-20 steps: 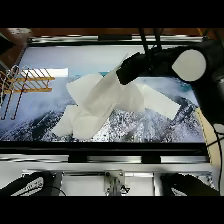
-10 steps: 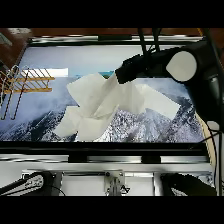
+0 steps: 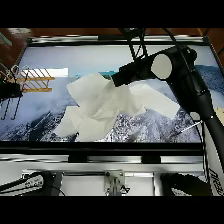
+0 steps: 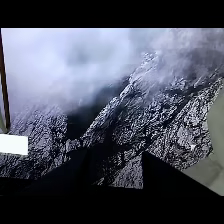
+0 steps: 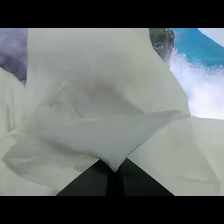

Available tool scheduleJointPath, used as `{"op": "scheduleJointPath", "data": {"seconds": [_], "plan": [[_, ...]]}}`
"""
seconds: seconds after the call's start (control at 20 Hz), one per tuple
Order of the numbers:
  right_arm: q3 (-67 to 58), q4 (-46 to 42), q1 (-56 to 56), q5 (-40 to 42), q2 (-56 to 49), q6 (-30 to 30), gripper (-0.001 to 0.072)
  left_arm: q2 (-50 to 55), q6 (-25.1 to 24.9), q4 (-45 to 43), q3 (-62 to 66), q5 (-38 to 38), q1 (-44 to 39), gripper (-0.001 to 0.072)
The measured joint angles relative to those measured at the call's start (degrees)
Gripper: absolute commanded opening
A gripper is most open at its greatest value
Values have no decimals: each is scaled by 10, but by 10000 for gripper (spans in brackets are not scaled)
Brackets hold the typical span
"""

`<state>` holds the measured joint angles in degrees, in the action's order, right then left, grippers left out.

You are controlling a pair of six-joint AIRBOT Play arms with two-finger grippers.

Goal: Fold the shirts.

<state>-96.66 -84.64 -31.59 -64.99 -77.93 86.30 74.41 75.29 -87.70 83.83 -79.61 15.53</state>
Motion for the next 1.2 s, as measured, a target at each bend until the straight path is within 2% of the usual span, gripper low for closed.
{"op": "scheduleJointPath", "data": {"seconds": [0.05,0.1,0.15,0.35,0.55,0.65,0.8,1.0,1.05,1.1,1.2], "plan": [[0,0,0,-1,-1,1,57,-14,1,-9,-43,28,7,461],[0,-2,0,-4,-2,3,57,-27,2,-17,-80,56,19,556],[0,-2,0,-5,-3,3,57,-38,3,-21,-113,80,33,562],[0,-2,0,-10,-5,6,57,-47,3,-21,-177,155,100,550],[0,-14,0,-14,-5,7,57,-13,-21,-24,-195,192,152,480],[0,-24,0,-14,-5,7,57,-1,-30,-27,-198,209,162,477],[0,-37,0,-15,-5,7,57,10,-38,-54,-199,242,170,517],[0,-49,0,-15,-5,7,57,38,-42,-81,-199,268,175,516],[0,-52,0,-15,-5,7,57,47,-42,-85,-199,273,176,511],[0,-53,0,-15,-5,7,57,56,-42,-88,-198,279,177,463],[0,-56,0,-15,-5,7,57,74,-42,-91,-195,291,177,449]]}}
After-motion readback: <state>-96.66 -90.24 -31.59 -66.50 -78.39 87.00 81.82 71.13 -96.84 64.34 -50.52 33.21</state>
